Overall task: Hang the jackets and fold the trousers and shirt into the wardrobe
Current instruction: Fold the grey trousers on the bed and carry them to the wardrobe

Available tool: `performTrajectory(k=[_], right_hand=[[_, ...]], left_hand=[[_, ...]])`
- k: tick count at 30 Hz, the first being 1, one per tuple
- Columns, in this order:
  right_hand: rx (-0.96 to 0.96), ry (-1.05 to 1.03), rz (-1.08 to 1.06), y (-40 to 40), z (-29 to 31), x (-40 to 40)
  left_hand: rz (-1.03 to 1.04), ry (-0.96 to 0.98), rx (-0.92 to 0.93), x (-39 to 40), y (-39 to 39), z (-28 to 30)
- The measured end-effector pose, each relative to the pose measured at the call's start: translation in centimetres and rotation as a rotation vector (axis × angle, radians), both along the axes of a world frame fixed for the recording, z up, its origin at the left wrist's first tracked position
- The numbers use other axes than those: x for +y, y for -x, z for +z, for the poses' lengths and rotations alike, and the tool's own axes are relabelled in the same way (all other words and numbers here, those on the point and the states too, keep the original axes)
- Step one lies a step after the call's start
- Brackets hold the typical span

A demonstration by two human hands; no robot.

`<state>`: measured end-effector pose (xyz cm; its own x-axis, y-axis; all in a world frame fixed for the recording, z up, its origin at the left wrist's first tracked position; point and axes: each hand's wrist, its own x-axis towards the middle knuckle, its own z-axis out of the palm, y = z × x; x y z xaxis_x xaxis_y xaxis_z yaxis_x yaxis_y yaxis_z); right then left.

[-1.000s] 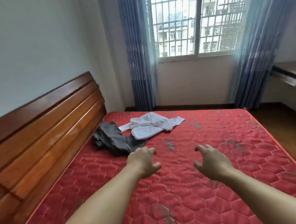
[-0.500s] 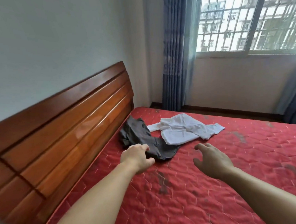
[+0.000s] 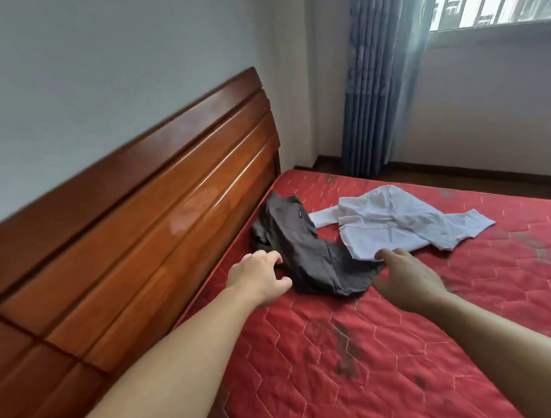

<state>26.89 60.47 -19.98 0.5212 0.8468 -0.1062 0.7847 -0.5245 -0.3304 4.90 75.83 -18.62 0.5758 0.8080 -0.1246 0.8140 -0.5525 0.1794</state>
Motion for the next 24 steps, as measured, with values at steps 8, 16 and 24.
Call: performTrajectory(k=[8,16,24], right_hand=[[0.09,0.059,-0.029,-1.9,-11.2,10.0],[0.155,0.179,-0.132,-4.9,-30.0,18.9],[0.091,0.236,-0.104,-7.0,-45.5,25.6]], left_hand=[[-0.043,0.083,0.025,9.8,-5.2,-11.4],[-0.067,0.176,0.112,19.2,-10.6,-30.7],[-0.205,0.114,0.12,25.7,-14.4,-44.5]])
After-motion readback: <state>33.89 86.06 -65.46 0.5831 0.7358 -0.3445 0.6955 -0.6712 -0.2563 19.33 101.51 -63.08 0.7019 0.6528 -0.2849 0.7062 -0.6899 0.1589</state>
